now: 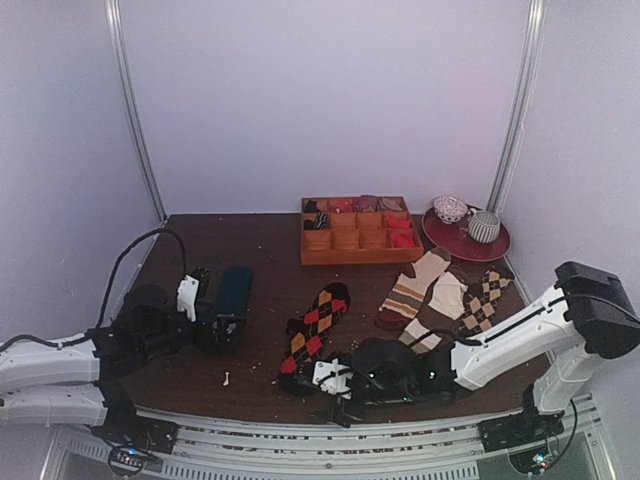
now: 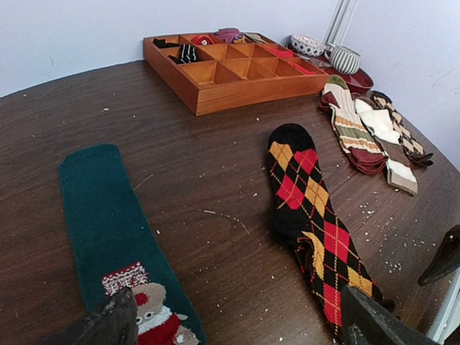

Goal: Roll the socks
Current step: Pick up the pair of socks from the center of the board.

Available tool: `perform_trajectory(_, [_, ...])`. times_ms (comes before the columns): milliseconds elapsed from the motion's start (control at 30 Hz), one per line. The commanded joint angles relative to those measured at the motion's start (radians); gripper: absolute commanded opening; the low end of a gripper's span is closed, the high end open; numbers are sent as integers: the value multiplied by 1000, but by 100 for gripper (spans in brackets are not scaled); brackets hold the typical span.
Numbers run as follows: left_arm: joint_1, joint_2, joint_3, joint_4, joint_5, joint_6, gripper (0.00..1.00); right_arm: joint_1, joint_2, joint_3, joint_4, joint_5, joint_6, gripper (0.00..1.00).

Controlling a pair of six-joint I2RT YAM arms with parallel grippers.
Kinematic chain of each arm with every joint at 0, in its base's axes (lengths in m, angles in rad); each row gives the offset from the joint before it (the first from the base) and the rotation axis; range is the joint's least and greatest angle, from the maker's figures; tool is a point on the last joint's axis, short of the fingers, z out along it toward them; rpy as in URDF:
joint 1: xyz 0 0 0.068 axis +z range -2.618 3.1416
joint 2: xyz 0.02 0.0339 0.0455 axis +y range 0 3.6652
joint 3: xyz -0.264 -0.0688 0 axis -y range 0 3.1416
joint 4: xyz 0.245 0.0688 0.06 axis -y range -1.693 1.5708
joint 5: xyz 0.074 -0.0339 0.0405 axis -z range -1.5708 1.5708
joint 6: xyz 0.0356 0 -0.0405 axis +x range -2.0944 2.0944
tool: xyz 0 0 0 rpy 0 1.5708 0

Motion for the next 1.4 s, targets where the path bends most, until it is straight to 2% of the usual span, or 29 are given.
perform_trajectory(0, [-2, 0, -1, 39, -10, -5, 97, 6, 60, 57, 54, -90, -148, 90])
perform_trajectory(233, [-3, 43, 13, 41, -10, -6, 97, -7, 134, 89, 87, -166, -223, 82])
perform_trajectory(400, [-2, 56, 18, 43, -11, -7, 97, -66, 187, 122, 87, -239, -223, 73])
perform_trajectory(700, [-1, 70, 25, 44, -14, -1, 97, -111, 224, 145, 73, -234, -243, 71])
perform_trajectory(967, [-2, 94, 33, 43, -9, 0, 97, -117, 281, 190, -9, -277, -230, 64])
perform_trajectory(1267, [-2, 74, 27, 39, -12, 3, 97, -167, 314, 200, -28, -200, -122, 39])
perform_trajectory(1367, [-2, 82, 28, 45, -5, 6, 97, -182, 320, 216, -78, -221, -75, 31])
